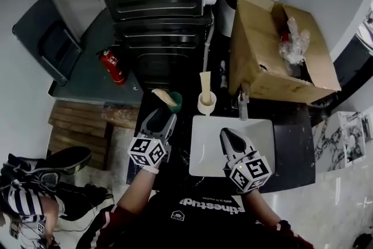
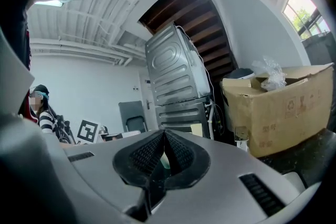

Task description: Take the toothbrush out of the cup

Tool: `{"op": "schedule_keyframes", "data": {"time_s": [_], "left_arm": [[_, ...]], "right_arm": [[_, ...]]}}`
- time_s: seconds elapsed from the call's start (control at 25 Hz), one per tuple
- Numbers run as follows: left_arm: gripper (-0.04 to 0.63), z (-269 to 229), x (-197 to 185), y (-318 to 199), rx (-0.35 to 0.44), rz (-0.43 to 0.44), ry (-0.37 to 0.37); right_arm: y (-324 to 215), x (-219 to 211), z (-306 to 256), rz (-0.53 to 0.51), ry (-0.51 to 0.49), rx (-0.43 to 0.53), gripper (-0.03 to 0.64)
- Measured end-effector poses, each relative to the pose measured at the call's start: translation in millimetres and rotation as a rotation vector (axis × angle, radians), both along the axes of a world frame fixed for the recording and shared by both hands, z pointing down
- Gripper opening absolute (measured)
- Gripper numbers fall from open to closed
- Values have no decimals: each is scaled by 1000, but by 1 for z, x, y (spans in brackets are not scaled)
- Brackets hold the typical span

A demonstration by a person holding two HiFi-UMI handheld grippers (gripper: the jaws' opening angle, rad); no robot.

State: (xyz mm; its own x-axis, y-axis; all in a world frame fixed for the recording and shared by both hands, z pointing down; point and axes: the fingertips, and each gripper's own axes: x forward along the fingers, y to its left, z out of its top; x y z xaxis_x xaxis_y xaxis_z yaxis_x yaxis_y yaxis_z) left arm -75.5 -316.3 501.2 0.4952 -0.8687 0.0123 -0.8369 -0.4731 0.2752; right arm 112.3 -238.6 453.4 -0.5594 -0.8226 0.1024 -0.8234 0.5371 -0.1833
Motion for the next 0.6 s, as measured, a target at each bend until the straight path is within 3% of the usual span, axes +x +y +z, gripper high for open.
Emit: {"op": "schedule_keyframes", "data": {"time_s": [0.28,0.48,0.6], "left_arm": [[224,73,-15,-60,-112,-31,-62],[224,100,-24,-96,-177,-60,-17],[218,109,-26,-107,-205,-71,-28]], "right_arm": [[1,3,2,39,21,-5,38],[2,11,6,71,22,-18,38],[3,15,8,90,25,-29,37]]}}
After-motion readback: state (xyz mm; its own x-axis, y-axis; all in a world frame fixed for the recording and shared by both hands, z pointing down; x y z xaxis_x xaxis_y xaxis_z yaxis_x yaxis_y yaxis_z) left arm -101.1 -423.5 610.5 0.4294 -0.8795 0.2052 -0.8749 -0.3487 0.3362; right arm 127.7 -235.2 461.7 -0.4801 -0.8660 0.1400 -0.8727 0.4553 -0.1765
